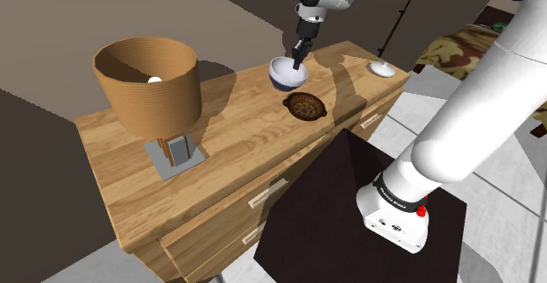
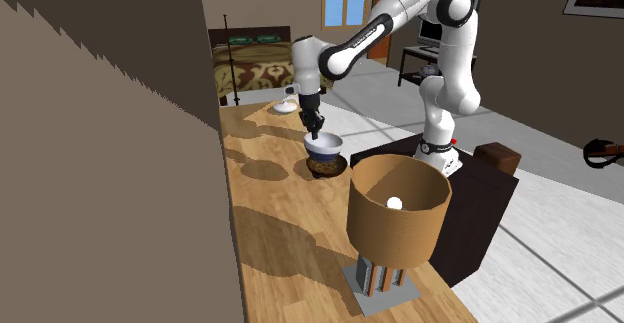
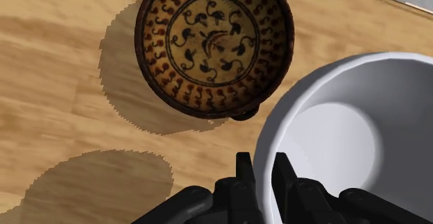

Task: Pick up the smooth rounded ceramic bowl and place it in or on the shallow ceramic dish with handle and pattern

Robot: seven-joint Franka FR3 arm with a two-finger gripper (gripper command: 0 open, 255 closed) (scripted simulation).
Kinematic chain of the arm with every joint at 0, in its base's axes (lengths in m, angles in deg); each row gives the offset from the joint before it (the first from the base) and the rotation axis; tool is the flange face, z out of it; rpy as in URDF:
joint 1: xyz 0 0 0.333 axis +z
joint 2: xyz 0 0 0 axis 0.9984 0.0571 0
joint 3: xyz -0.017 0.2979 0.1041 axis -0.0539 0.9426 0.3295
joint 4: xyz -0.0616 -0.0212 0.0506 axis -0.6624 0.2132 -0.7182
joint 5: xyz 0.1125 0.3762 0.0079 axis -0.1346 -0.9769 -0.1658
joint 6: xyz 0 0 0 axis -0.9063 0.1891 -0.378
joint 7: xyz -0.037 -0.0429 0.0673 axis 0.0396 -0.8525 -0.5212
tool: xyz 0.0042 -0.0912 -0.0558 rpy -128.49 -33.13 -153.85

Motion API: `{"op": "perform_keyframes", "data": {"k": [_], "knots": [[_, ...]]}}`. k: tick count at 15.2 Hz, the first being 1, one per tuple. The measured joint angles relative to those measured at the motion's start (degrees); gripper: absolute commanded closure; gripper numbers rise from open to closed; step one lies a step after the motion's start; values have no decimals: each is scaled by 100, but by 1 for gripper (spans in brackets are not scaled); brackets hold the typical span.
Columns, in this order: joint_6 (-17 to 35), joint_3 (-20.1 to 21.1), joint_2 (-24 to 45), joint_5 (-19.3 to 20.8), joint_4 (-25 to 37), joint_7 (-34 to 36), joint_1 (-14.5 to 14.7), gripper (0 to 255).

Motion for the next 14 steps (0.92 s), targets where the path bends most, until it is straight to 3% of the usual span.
{"op": "perform_keyframes", "data": {"k": [7,14], "knots": [[-48,-486,-463,216,-485,-863,-500,255],[263,-560,-296,158,-656,-1080,-573,255]]}}
